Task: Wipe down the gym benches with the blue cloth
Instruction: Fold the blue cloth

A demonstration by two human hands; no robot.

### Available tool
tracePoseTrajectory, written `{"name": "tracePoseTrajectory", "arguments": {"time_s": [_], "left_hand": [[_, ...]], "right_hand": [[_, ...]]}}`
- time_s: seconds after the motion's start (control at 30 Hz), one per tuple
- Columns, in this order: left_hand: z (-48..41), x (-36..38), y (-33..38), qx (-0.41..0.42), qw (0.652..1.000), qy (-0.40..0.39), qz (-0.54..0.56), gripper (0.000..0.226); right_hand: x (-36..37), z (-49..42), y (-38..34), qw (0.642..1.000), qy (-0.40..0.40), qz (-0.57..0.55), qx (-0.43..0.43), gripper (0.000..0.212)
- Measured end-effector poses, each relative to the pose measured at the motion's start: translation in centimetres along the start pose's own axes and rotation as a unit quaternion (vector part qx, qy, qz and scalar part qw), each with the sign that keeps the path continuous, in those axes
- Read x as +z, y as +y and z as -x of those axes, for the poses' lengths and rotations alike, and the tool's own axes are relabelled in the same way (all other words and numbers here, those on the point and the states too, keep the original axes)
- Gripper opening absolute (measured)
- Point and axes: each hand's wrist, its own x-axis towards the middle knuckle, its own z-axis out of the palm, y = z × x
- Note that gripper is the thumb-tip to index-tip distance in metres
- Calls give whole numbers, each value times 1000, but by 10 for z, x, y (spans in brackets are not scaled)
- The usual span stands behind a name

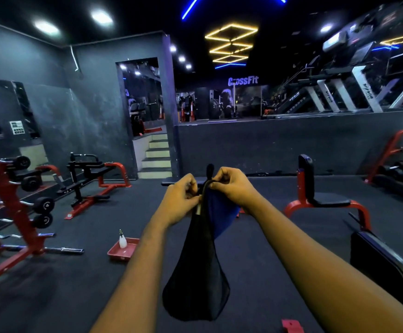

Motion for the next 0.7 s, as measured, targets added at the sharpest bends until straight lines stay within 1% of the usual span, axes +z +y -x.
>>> {"name": "tracePoseTrajectory", "arguments": {"time_s": [0.07,0.2,0.27,0.33,0.37,0.47,0.5,0.6,0.67,0.7], "left_hand": [[1,-1,0,-7,1000,-22,8,25],[4,2,2,-41,996,-40,73,15],[4,4,8,-56,994,-42,84,21],[2,6,12,-60,996,-36,54,31],[1,6,14,-57,997,-30,35,29],[-3,8,14,-38,999,-24,-8,10],[-5,9,15,-38,999,-25,-14,7],[-7,4,11,-52,998,-11,-30,8],[-9,-2,6,-66,997,-6,-28,7],[-8,-6,4,-73,997,-14,-26,7]], "right_hand": [[3,0,1,1000,20,6,4,18],[7,3,1,999,35,-3,8,21],[8,4,1,1000,20,-10,3,24],[8,4,1,1000,5,-19,1,27],[7,3,2,1000,0,-22,0,28],[3,1,0,1000,-5,-5,4,30],[0,2,-1,1000,-8,12,10,32],[-11,4,0,991,-72,95,63,32],[-21,8,5,971,-132,163,110,21],[-25,10,10,967,-143,167,127,18]]}}
